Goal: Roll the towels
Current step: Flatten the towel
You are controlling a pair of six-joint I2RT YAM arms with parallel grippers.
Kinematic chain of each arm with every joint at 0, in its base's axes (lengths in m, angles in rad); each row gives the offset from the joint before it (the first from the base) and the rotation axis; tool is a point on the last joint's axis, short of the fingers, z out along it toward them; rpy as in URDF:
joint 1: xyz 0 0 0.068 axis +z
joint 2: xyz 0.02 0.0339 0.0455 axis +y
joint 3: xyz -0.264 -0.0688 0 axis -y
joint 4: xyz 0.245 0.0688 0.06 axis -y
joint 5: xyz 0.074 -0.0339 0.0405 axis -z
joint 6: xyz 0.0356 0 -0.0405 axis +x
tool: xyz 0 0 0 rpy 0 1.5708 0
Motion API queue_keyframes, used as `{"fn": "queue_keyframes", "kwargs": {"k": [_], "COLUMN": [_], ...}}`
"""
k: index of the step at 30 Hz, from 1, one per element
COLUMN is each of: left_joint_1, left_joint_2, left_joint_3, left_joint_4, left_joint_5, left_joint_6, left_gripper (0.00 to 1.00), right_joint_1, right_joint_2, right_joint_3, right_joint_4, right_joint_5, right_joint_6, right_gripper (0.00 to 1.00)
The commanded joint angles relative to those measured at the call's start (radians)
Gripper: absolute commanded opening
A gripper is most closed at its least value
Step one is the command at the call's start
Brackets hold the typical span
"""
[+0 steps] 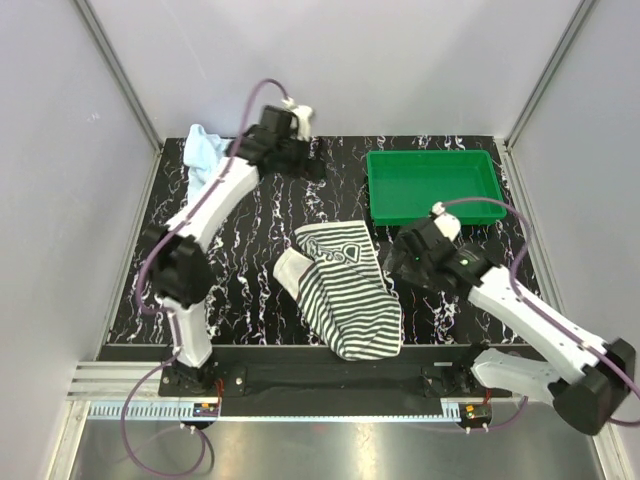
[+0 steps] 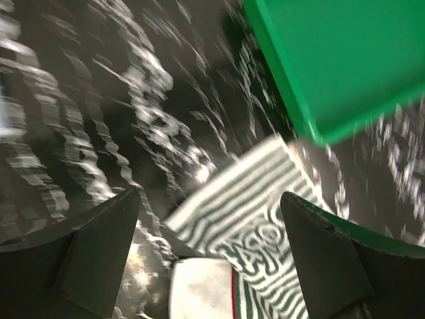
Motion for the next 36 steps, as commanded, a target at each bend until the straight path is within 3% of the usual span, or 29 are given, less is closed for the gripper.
{"fn": "queue_keyframes", "kwargs": {"k": [1,5,11,17,21,29,36], "left_joint_1": [-0.059,-0.212,-0.263,-0.318,-0.323,-0.323,-0.304], "left_joint_2": [0.129,0.235,0.312,0.312,0.322,0.473,0.549], "left_joint_3": [0.062,0.104,0.104,0.038,0.024,0.162,0.222], "left_joint_4": [-0.136,-0.186,-0.142,0.012,0.101,0.078,0.052], "left_joint_5": [0.119,-0.026,-0.103,-0.128,-0.212,-0.171,-0.155], "left_joint_6": [0.108,0.168,0.138,0.155,0.153,0.170,0.135], "left_gripper": [0.95,0.97,0.97,0.96,0.98,0.98,0.89], "right_joint_1": [-0.007,-0.005,-0.005,-0.005,-0.007,-0.005,-0.005], "right_joint_2": [-0.108,-0.171,-0.258,-0.324,-0.349,-0.394,-0.389], "right_joint_3": [-0.014,-0.008,0.015,0.034,0.043,0.038,0.046], "right_joint_4": [-0.060,-0.112,-0.161,-0.219,-0.250,-0.288,-0.299], "right_joint_5": [0.039,0.007,-0.039,-0.043,-0.053,-0.047,-0.047], "right_joint_6": [0.055,0.067,0.071,0.070,0.068,0.064,0.048], "right_gripper": [0.90,0.90,0.91,0.90,0.90,0.89,0.89]}}
